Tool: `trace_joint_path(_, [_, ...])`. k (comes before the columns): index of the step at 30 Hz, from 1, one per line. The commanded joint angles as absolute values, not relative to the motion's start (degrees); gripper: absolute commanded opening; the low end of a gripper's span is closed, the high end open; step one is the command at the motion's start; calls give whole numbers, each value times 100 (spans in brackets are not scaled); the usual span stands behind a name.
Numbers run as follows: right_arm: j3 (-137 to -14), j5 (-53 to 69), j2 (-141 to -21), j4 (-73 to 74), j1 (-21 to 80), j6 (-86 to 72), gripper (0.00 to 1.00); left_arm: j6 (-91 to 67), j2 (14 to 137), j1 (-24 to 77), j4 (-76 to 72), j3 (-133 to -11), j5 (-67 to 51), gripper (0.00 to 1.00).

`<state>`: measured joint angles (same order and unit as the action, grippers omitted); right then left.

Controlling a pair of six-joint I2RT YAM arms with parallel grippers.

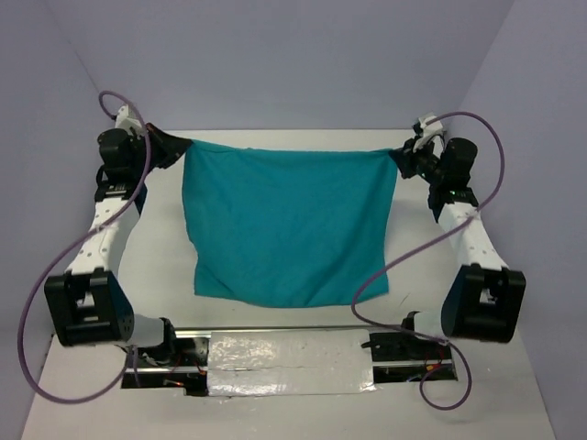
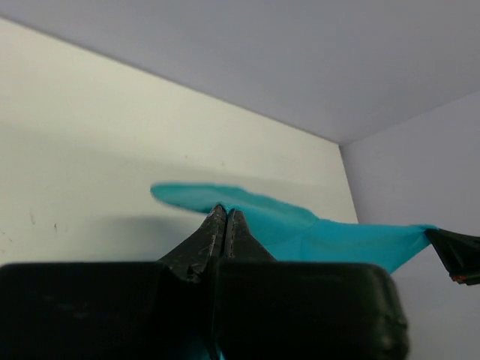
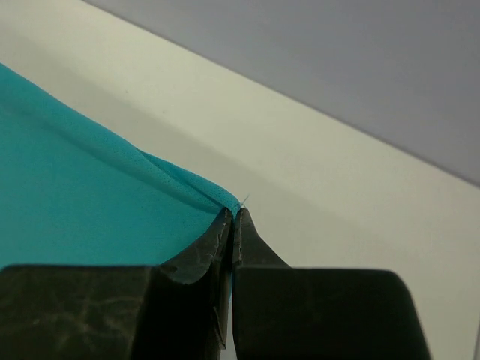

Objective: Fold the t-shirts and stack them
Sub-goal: Flatten out the tshirt, then fold the flattened tshirt in 1/3 of the way

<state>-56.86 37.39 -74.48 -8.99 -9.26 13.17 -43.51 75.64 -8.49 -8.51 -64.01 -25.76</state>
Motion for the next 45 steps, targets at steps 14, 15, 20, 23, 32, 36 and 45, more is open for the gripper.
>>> trace_joint_path(14, [-6812,3138,-9940,-2258,-800,1986,0,-3850,10581,-422,-1960,-7725,-2347,0])
trace_joint_path(15, [-6812,3120,-9975,-2320,-809,2004,0,-3858,10660,-422,-1925,-7908,-2347,0])
trace_joint_path(20, [-6873,3067,-10186,-2487,-800,2048,0,-3850,11056,-387,-1863,-8296,-2303,0])
trace_joint_path(23, [-6847,3208,-10195,-2461,-800,2136,0,-3832,11188,-352,-1767,-8428,-2276,0])
trace_joint_path(32, [-6820,3551,-10107,-1996,-800,2636,0,-3744,10917,-316,-1837,-7789,-2259,0])
trace_joint_path(36, [-7031,3419,-10274,-1671,-774,2821,0,-3665,10557,-308,-1872,-7392,-2311,0])
trace_joint_path(45, [-7381,3875,-10388,-592,-615,3996,1,-3515,10195,-308,-1837,-6768,-2232,0])
